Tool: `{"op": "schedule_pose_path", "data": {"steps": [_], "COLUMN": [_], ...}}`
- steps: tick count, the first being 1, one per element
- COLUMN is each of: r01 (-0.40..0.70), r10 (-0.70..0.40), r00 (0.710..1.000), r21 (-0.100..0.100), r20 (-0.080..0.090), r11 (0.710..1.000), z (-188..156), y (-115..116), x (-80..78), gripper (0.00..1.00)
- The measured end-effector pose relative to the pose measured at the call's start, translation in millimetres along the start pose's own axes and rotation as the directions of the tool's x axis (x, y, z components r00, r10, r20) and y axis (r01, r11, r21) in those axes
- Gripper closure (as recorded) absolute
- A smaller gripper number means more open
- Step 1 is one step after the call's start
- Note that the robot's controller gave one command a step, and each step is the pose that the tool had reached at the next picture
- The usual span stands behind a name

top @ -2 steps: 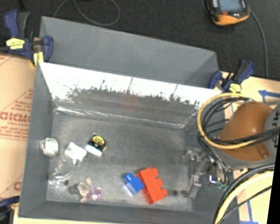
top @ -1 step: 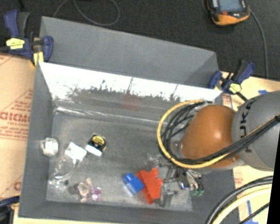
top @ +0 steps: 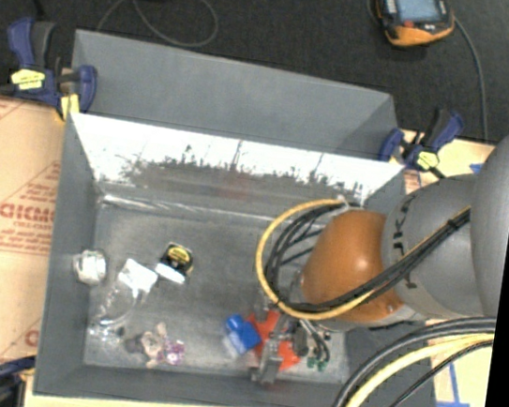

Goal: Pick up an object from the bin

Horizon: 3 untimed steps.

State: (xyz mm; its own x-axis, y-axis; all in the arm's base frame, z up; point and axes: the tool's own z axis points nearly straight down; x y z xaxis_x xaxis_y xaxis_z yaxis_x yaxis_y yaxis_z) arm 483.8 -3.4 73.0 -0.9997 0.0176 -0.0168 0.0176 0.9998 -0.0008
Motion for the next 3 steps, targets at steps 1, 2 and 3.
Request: {"op": "schedule_pose_path", "data": {"steps": [1, 2, 3], "r01": [-0.127, -0.123, -0.116], "r10": [0.127, 0.123, 0.116], "r00": [0.992, 0.992, 0.993], "r21": [0.000, -0.001, -0.001], "r20": [0.001, 0.008, -0.004], "r11": [0.992, 0.992, 0.993], "z": [-0.6, -1.7, -11.2], "y": [22.1, 22.7, 23.1], "x": [6.8, 5.5, 1.7], "gripper": [0.00, 1.00, 1.00]}}
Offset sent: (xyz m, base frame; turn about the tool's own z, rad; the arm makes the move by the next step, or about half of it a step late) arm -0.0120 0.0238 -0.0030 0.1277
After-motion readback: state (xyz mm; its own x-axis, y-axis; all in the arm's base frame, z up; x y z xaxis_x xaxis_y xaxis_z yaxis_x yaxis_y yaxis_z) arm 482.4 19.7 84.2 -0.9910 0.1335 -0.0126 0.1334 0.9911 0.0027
